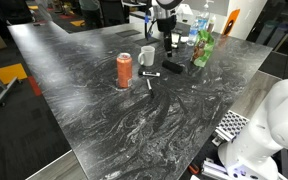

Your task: Pick up one black marker and put it in the white mug

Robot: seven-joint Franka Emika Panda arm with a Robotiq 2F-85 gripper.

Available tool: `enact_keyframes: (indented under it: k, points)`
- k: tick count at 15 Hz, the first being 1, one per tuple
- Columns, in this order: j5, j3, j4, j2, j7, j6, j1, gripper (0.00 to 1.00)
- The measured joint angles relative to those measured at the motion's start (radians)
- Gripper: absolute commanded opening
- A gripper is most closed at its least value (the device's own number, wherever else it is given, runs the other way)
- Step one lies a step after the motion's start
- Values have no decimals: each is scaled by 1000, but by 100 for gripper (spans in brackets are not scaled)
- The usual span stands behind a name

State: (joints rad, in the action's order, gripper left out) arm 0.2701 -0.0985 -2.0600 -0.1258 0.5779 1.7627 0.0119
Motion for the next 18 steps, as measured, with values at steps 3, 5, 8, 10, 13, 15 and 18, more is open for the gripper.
enact_keyframes:
  k: [3, 5, 8, 10, 13, 15, 18]
  points:
    - [-35, 0, 42, 70, 2, 42, 0, 100]
    - [-64, 2, 71, 118, 2, 69, 0, 100]
    - [-92, 12, 116, 187, 3, 87, 0, 100]
    - [-101, 23, 147, 233, 3, 86, 0, 100]
    - [-101, 42, 192, 300, 3, 77, 0, 100]
    - [-101, 55, 225, 343, 3, 56, 0, 100]
    - [-101, 67, 278, 400, 2, 19, 0, 100]
